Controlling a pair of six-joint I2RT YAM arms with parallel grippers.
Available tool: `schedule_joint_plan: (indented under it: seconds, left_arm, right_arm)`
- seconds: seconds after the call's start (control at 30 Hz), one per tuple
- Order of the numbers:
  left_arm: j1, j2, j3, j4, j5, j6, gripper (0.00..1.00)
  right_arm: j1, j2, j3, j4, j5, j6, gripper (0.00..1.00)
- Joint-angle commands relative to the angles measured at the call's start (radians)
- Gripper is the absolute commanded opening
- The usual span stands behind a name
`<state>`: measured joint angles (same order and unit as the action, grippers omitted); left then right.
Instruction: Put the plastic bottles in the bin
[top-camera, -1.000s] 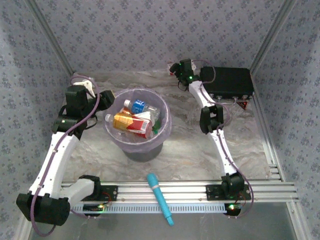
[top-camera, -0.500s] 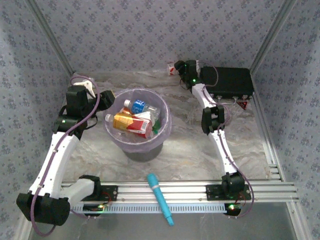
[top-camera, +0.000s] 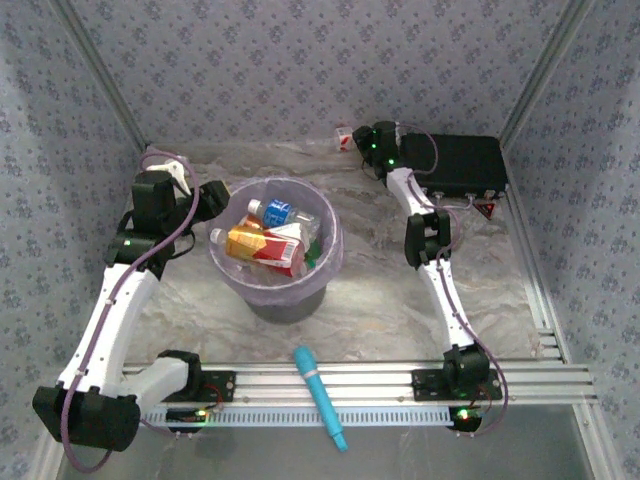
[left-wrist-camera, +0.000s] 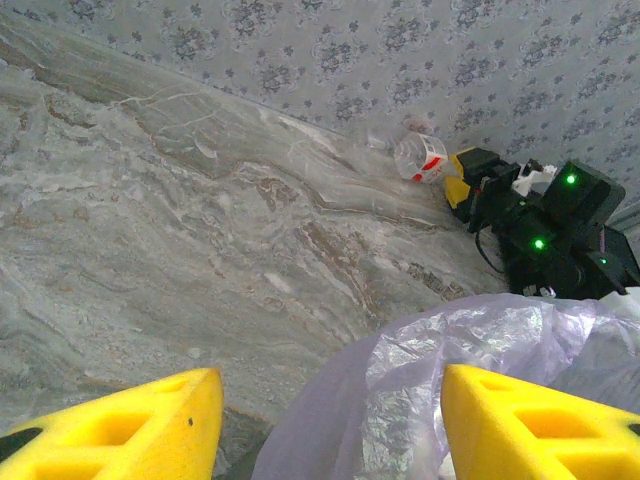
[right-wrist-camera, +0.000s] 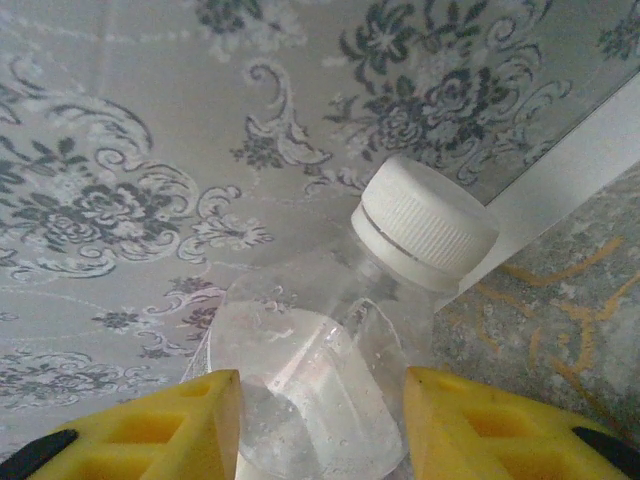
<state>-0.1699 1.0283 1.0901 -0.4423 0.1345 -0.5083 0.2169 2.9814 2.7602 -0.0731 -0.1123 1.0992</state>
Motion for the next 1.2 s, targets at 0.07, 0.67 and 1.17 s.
schedule_joint_plan:
  seconds: [0.07, 0.67, 1.17]
  left_arm:
    - [0.007, -0.018, 0.013, 0.025, -0.006, -0.010, 0.60]
    - [0.015, -0.055, -0.024, 0.042, -0.002, -0.030, 0.61]
    - [0.016, -0.060, -0.023, 0.036, -0.012, -0.029, 0.61]
  right_arm:
    - [-0.005, -0.062, -0.173, -0.103, -0.066, -0.038, 0.44]
    - [0.015, -0.795, -1.202, 0.098, -0.081, -0.241, 0.54]
    - [0.166, -0.395, -0.492, -0.191, 0.056, -0.190, 0.98]
